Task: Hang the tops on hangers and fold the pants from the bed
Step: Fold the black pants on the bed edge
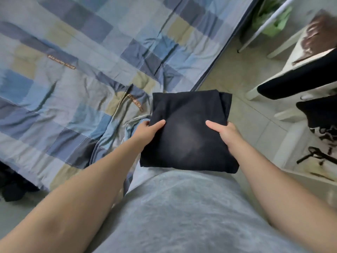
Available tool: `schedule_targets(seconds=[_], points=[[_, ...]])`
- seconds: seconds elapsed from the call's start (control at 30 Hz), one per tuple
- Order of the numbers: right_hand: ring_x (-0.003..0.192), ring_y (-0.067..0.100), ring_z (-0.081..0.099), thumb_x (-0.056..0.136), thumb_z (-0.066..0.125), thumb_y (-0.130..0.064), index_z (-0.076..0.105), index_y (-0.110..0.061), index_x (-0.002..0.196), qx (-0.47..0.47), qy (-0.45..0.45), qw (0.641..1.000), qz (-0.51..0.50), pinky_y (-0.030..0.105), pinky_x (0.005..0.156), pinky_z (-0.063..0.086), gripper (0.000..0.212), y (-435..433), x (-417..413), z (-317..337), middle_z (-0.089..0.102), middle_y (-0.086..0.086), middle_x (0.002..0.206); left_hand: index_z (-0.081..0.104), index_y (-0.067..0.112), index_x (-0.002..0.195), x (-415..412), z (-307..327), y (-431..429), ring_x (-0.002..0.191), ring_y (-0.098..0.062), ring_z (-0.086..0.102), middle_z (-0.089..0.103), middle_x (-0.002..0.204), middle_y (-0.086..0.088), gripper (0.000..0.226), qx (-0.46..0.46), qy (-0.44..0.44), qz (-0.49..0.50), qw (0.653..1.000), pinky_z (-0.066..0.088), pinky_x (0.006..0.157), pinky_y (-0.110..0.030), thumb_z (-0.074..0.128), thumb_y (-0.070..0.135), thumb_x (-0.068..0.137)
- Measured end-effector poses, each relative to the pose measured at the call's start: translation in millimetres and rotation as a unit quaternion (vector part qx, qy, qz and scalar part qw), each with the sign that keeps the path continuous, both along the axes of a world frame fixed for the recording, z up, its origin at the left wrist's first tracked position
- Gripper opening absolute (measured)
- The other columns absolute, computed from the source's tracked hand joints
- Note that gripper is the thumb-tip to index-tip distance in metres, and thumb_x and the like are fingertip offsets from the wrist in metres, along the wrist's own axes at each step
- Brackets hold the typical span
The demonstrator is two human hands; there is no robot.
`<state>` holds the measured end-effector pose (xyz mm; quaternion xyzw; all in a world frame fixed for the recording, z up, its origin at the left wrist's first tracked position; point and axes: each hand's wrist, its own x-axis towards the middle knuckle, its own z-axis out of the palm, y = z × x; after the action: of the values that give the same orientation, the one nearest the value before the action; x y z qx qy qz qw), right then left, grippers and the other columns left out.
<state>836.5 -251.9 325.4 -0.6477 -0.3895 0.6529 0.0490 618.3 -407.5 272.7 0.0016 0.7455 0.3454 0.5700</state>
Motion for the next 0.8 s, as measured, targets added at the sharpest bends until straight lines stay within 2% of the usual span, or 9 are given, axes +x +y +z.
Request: schedule_targets(seconds=[0.1,0.2,0.33,0.4,0.5,0.53,0.67,0.8], points=[[0.086,0.02,0.076,0.079,0.084,-0.026,0.068,-0.019,0.114,0.047,0.029,0.997,-0.061,0.031,0.067,0.059,0.039,12,40,21,0.078,-0.002,0.1,0.063,0.019,0.126,18,26,47,0.101,-0.019,0.07,0.072,0.116,0.003,0.062,0.03,0.028,-0.066,0.997,0.055,0.097,-0.04,0.079,0.055,0.078],[0.09,0.019,0.076,0.079,0.084,-0.026,0.067,-0.02,0.119,0.086,0.052,0.988,-0.116,0.032,0.071,0.059,0.044,27,87,42,0.077,-0.004,0.104,0.062,0.022,0.121,50,50,92,0.098,-0.015,0.07,0.07,0.116,0.004,0.058,0.064,0.05,-0.122,0.989,0.056,0.092,-0.036,0.078,0.057,0.077],[0.088,0.016,0.076,0.079,0.083,-0.027,0.067,-0.023,0.117,0.133,0.068,0.975,-0.168,0.028,0.066,0.059,0.041,50,162,69,0.078,-0.008,0.1,0.063,0.023,0.124,111,82,147,0.099,-0.014,0.071,0.072,0.113,0.007,0.061,0.109,0.069,-0.18,0.975,0.057,0.093,-0.038,0.078,0.057,0.076],[0.087,0.015,0.076,0.079,0.083,-0.027,0.067,-0.025,0.115,0.156,0.074,0.966,-0.191,0.027,0.065,0.059,0.04,63,206,80,0.078,-0.009,0.1,0.064,0.025,0.125,150,97,174,0.102,-0.012,0.07,0.071,0.117,0.007,0.066,0.138,0.078,-0.201,0.967,0.056,0.095,-0.037,0.079,0.06,0.071],[0.087,0.013,0.076,0.08,0.083,-0.027,0.068,-0.025,0.113,0.182,0.079,0.956,-0.218,0.021,0.061,0.058,0.037,81,277,97,0.078,-0.009,0.099,0.067,0.031,0.112,214,118,211,0.096,-0.007,0.072,0.075,0.109,0.011,0.065,0.188,0.073,-0.228,0.952,0.057,0.093,-0.035,0.079,0.066,0.058],[0.087,0.013,0.076,0.079,0.083,-0.026,0.068,-0.025,0.113,0.191,0.078,0.952,-0.226,0.021,0.06,0.058,0.037,86,301,102,0.078,-0.009,0.099,0.067,0.03,0.113,236,124,223,0.096,-0.008,0.072,0.075,0.109,0.01,0.068,0.201,0.07,-0.244,0.946,0.057,0.093,-0.036,0.079,0.067,0.057],[0.09,0.017,0.076,0.079,0.083,-0.024,0.069,-0.022,0.115,0.22,0.07,0.934,-0.272,0.03,0.071,0.058,0.039,105,392,120,0.078,-0.006,0.102,0.059,0.024,0.132,320,146,273,0.106,-0.013,0.068,0.07,0.119,0.008,0.087,0.228,0.065,-0.313,0.92,0.053,0.1,-0.041,0.079,0.067,0.06],[0.088,0.015,0.076,0.079,0.083,-0.026,0.071,-0.025,0.109,0.241,0.068,0.907,-0.338,0.023,0.062,0.058,0.033,108,468,132,0.078,-0.007,0.101,0.054,0.026,0.137,394,165,316,0.106,-0.009,0.067,0.068,0.122,0.009,0.072,0.252,0.063,-0.384,0.886,0.055,0.093,-0.032,0.078,0.058,0.077]])
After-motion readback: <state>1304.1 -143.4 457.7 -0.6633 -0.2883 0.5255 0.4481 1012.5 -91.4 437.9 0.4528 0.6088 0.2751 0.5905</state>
